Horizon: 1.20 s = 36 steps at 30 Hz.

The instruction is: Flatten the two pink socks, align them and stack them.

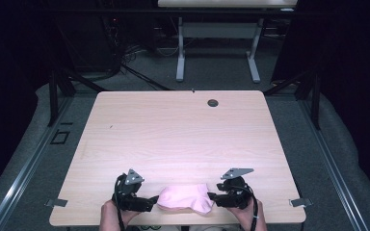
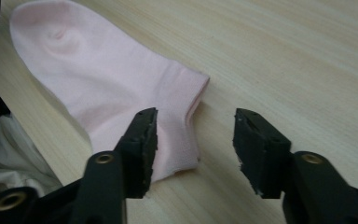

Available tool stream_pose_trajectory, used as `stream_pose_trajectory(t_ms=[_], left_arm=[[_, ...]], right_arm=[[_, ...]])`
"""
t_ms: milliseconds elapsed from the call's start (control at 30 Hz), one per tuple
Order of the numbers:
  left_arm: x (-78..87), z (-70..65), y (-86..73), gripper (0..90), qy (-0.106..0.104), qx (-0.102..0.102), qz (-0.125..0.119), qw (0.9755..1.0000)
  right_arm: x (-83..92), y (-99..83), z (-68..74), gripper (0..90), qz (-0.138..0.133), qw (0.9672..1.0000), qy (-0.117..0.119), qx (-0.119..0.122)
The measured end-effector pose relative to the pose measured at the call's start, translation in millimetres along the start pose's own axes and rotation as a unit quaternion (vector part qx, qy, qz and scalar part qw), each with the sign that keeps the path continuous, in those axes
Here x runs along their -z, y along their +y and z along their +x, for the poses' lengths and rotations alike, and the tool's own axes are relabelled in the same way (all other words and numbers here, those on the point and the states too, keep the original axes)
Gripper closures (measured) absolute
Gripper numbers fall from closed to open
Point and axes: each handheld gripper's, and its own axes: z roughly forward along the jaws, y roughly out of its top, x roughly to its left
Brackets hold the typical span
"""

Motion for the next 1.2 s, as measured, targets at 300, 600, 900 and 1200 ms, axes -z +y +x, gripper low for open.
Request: stream_pose_trajectory(t_ms=[300, 600, 900, 1200], left_arm=[[21.3, 17.1, -5.3, 4.9, 0.053, 0.006, -0.018, 0.9984], [29.8, 44.8, -26.2, 0.3, 0.099, 0.039, -0.021, 0.9941], [28.5, 68.6, -45.7, 0.2, 0.12, 0.071, -0.017, 0.99], [15.6, 89.1, -59.0, 0.1, 0.135, 0.086, -0.01, 0.987]], right_arm=[[30.7, -0.8, -8.6, 14.1, -0.056, 0.9978, -0.034, -0.005], [52.1, -13.4, -29.7, 7.1, -0.085, 0.9932, -0.075, -0.028], [58.0, -30.4, -54.7, 5.3, -0.078, 0.9894, -0.11, -0.053], [51.1, -46.5, -81.2, 4.6, -0.07, 0.9847, -0.141, -0.076]])
